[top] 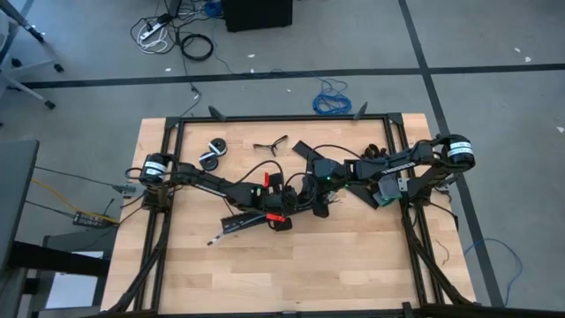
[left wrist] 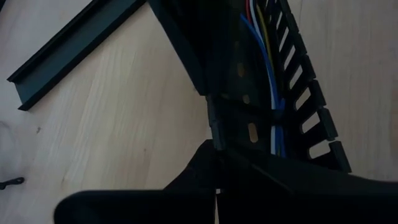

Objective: Ziptie cables
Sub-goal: Put the wrapped cables into the black cable duct

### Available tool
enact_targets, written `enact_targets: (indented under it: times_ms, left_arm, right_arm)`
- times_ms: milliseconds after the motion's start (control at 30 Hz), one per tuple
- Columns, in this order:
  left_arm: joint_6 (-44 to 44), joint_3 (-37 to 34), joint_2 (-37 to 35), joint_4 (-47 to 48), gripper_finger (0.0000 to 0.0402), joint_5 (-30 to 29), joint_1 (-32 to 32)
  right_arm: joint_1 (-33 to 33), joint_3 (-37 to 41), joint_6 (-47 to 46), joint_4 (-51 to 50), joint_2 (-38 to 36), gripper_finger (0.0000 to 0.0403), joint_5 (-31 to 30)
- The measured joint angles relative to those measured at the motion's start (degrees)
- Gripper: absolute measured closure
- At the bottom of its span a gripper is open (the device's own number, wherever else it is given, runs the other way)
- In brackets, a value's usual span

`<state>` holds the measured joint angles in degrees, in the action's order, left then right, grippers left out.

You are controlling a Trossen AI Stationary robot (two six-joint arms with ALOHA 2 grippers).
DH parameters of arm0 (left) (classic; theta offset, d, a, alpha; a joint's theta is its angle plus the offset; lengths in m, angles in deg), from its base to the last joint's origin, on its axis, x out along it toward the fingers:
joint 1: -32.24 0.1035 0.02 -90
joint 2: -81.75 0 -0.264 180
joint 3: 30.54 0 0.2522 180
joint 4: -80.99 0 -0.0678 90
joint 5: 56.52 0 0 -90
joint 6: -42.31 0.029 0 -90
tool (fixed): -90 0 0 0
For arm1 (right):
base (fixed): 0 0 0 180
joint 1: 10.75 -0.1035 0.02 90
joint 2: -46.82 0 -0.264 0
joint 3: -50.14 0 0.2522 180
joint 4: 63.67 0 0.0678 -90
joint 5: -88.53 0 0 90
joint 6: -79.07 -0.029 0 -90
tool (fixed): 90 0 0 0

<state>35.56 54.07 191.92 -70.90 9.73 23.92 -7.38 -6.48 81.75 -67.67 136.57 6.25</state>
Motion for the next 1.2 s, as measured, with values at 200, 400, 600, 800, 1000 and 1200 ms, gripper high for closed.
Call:
enact_targets:
  times_ms: [200, 400, 600, 800, 1000, 1200]
  left_arm:
    - [0.07, -0.04, 0.00, -0.30, 0.0401, -0.05, -0.04]
    - [0.07, -0.07, 0.00, -0.87, 0.0401, -0.07, -0.04]
    - [0.31, -0.02, -0.07, -2.49, 0.0401, -0.20, -0.09]
    - [0.42, -0.02, -0.04, -2.48, 0.0401, -0.18, -0.39]
    - [0.51, -0.02, -0.04, -2.21, 0.0401, -0.11, -0.43]
    - [0.49, -0.02, 0.02, -1.74, 0.0402, 0.20, -0.59]
  right_arm:
    - [-0.39, 0.00, 0.55, 0.89, 0.07, 0.0402, -1.96]
    - [-0.43, 0.00, 0.71, 1.87, 0.09, 0.0402, -2.17]
    - [-0.69, -0.09, 1.03, 2.84, 0.11, 0.0403, -2.58]
    - [-0.78, -0.11, 1.49, 2.19, 0.11, 0.0403, -3.50]
    - [-0.84, -0.17, 1.53, -0.66, 0.11, 0.0403, -4.91]
    - [-0.91, -0.11, 1.93, 0.30, 0.11, 0.0403, -5.18]
